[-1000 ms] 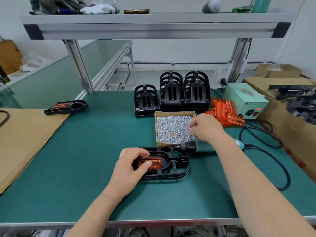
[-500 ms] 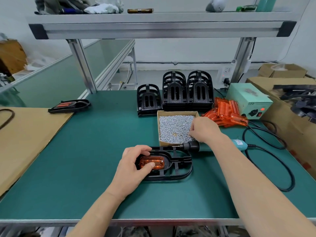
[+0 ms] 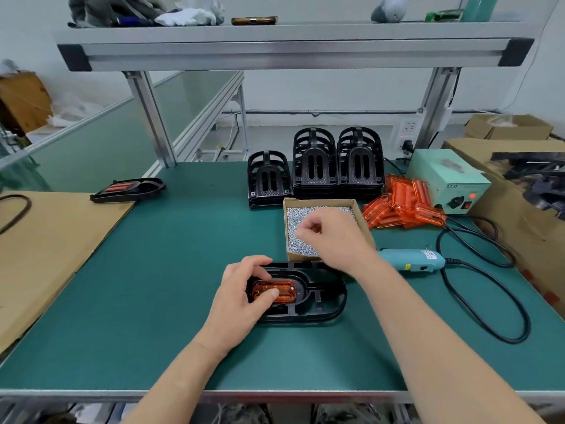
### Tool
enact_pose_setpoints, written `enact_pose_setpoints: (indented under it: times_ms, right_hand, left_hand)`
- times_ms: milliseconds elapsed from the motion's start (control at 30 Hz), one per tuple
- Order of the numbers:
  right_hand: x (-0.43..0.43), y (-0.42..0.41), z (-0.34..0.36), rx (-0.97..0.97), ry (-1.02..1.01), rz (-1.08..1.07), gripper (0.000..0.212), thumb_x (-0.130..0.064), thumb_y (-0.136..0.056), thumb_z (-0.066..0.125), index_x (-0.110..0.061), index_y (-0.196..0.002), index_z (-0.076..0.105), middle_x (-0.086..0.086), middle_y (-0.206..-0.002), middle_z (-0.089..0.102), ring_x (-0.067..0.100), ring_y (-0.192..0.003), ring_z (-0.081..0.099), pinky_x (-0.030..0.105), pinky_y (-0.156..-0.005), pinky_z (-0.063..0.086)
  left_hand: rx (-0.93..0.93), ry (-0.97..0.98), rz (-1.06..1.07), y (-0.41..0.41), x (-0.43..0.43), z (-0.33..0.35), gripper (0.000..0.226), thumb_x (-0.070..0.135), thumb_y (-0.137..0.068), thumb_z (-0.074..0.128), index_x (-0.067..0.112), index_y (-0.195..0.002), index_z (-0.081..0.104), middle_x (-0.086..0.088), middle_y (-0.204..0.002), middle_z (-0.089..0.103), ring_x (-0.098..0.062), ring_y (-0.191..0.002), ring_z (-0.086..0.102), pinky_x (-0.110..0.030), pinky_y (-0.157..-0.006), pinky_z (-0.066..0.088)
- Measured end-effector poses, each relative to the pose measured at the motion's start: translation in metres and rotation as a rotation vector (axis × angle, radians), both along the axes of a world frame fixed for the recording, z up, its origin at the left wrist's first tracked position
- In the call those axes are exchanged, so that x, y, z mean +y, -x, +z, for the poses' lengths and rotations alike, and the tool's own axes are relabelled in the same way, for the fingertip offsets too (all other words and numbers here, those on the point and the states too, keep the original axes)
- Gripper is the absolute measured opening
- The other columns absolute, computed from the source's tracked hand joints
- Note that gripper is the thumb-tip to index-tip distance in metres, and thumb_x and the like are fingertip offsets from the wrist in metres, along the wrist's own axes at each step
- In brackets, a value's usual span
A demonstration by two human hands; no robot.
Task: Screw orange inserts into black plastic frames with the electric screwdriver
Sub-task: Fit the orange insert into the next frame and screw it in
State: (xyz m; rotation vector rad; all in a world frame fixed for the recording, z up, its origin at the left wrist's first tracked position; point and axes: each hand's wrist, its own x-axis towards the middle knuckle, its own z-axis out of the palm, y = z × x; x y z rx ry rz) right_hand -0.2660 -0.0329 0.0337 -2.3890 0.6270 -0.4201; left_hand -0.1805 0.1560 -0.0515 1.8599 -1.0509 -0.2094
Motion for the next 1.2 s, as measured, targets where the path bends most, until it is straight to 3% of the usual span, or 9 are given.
enact_pose_setpoints:
  times_ms: [133,333,500,733,800,933,1000,1100,1200]
  right_hand:
    - [0.042,-0.006,-0.015,-0.002,-0.129,0.109,0.013,-0.022,-0.091,0.067,-0.020,-0.079,0.073,-0.009,-0.080,0.068,0.009,-0.080,0.061,0.030,-0.081,0.048]
    - [0.067,-0.010,-0.047,-0.093,-0.409,-0.049,0.021,-0.021,-0.093,0.068,-0.025,-0.072,0.066,-0.010,-0.072,0.064,0.005,-0.067,0.056,0.028,-0.072,0.046]
    - [0.073,-0.009,-0.055,-0.122,-0.400,-0.131,0.020,-0.023,-0.094,0.066,-0.025,-0.075,0.067,-0.008,-0.070,0.062,0.011,-0.066,0.055,0.030,-0.073,0.049]
    - [0.075,-0.003,-0.050,-0.055,-0.287,-0.108,0.020,-0.023,-0.098,0.059,-0.014,-0.089,0.075,0.000,-0.076,0.068,0.013,-0.075,0.059,0.029,-0.080,0.049]
    - [0.075,0.001,-0.046,-0.071,-0.242,-0.086,0.022,-0.020,-0.098,0.057,-0.013,-0.088,0.076,0.000,-0.076,0.069,0.016,-0.076,0.062,0.033,-0.083,0.051]
    - [0.065,0.018,-0.042,-0.386,-0.156,-0.244,0.014,-0.018,-0.093,0.065,-0.022,-0.081,0.071,-0.006,-0.088,0.067,0.007,-0.082,0.059,0.022,-0.081,0.044]
    - [0.053,0.032,-0.045,-0.588,-0.233,-0.416,0.011,-0.017,-0.091,0.069,-0.025,-0.087,0.064,-0.005,-0.094,0.061,0.003,-0.084,0.057,0.014,-0.079,0.042]
    - [0.035,0.052,-0.058,-0.773,-0.465,-0.726,0.016,-0.015,-0.092,0.070,-0.021,-0.098,0.057,0.001,-0.108,0.054,0.001,-0.086,0.054,0.020,-0.086,0.044]
    - [0.026,0.068,-0.069,-0.892,-0.793,-0.879,0.024,-0.011,-0.097,0.064,-0.013,-0.119,0.053,0.000,-0.111,0.054,0.010,-0.091,0.056,0.021,-0.083,0.046]
  left_hand:
    - [-0.018,0.004,0.050,0.000,-0.003,-0.003,0.027,0.011,-0.092,0.067,0.025,-0.113,0.057,0.016,-0.101,0.065,-0.007,-0.108,0.050,-0.008,-0.087,0.034]
    - [-0.023,-0.008,0.104,-0.002,-0.004,-0.005,0.013,0.018,-0.102,0.051,0.030,-0.101,0.056,0.018,-0.094,0.060,-0.008,-0.098,0.052,-0.011,-0.079,0.038]
    - [-0.020,0.025,0.115,-0.003,-0.002,-0.004,0.017,0.015,-0.101,0.053,0.030,-0.093,0.053,0.014,-0.088,0.060,-0.019,-0.090,0.056,-0.035,-0.079,0.047]
    - [-0.015,0.026,0.125,-0.002,0.000,-0.002,0.014,0.012,-0.097,0.060,0.025,-0.090,0.058,0.010,-0.086,0.065,-0.020,-0.090,0.061,-0.041,-0.082,0.051]
    - [0.002,0.042,0.128,-0.003,0.000,-0.003,0.020,0.010,-0.096,0.060,0.028,-0.090,0.057,0.010,-0.088,0.068,-0.015,-0.091,0.065,-0.035,-0.083,0.051]
    - [0.062,0.076,0.132,-0.002,-0.001,-0.004,0.038,0.001,-0.095,0.058,0.038,-0.089,0.054,0.015,-0.091,0.074,-0.002,-0.097,0.069,-0.014,-0.085,0.047]
    - [0.052,0.072,0.136,-0.002,-0.001,-0.005,0.040,0.001,-0.095,0.057,0.041,-0.089,0.054,0.017,-0.092,0.074,-0.004,-0.098,0.068,-0.019,-0.088,0.049]
    - [-0.008,0.067,0.137,-0.002,0.000,-0.007,0.037,0.004,-0.095,0.058,0.041,-0.091,0.054,0.018,-0.093,0.072,-0.011,-0.099,0.067,-0.036,-0.090,0.052]
    - [-0.056,0.067,0.141,0.000,0.000,-0.007,0.035,0.006,-0.095,0.060,0.040,-0.091,0.053,0.019,-0.094,0.070,-0.011,-0.098,0.066,-0.042,-0.089,0.053]
